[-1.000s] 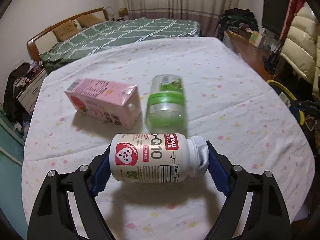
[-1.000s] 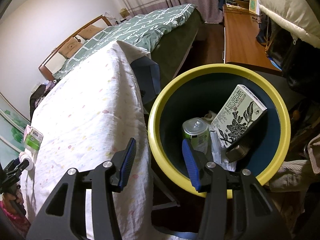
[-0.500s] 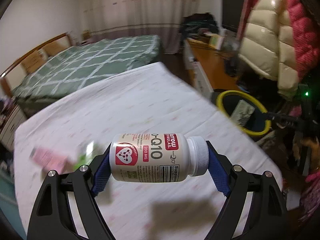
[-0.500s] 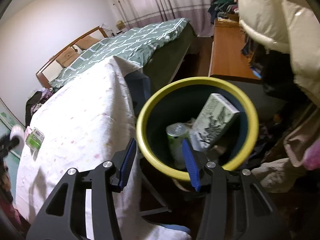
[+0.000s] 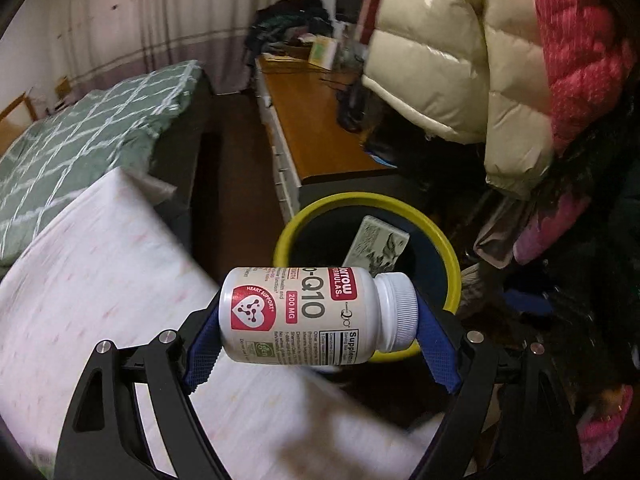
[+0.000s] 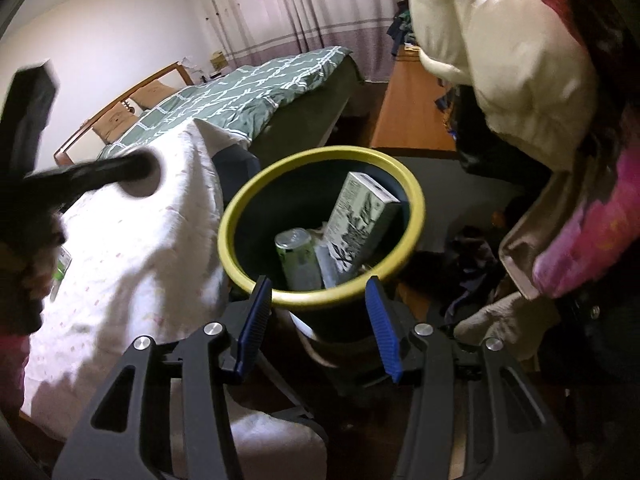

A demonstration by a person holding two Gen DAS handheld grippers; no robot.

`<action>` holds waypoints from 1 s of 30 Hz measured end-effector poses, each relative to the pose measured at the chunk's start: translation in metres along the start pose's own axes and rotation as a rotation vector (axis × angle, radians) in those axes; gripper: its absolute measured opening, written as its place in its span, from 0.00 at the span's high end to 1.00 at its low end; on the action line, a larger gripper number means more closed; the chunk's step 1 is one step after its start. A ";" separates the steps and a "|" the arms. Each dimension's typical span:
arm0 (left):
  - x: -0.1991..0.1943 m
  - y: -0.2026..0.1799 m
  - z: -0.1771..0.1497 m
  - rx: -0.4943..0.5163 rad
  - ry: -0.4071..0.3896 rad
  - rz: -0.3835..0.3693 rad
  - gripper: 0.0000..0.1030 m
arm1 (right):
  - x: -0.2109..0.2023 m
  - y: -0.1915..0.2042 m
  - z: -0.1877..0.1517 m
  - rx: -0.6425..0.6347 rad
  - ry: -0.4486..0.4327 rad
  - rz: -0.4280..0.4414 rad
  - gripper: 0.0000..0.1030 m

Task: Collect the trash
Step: 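Carry the supplement bottle over the yellow bin and release it with the left gripper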

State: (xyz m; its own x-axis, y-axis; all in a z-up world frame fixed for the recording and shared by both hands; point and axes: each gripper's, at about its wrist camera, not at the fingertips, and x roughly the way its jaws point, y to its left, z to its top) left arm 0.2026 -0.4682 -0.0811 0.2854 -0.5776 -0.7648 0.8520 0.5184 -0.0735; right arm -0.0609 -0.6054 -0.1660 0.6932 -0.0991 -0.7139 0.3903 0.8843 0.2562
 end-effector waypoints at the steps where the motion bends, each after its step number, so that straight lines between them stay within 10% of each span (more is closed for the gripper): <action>1: 0.011 -0.008 0.007 0.012 0.008 -0.005 0.19 | 0.000 -0.004 -0.002 0.006 0.003 -0.006 0.54; 15: 0.096 -0.053 0.043 0.023 0.030 0.020 0.05 | 0.004 -0.031 -0.015 0.065 0.028 -0.016 0.50; 30: -0.098 0.029 -0.035 -0.138 -0.236 0.085 0.05 | 0.012 0.013 -0.005 -0.022 0.038 0.032 0.50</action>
State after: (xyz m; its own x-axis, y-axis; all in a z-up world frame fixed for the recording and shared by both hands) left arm 0.1840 -0.3740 -0.0305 0.4609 -0.6509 -0.6033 0.7577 0.6425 -0.1144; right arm -0.0503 -0.5930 -0.1741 0.6815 -0.0541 -0.7298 0.3547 0.8967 0.2647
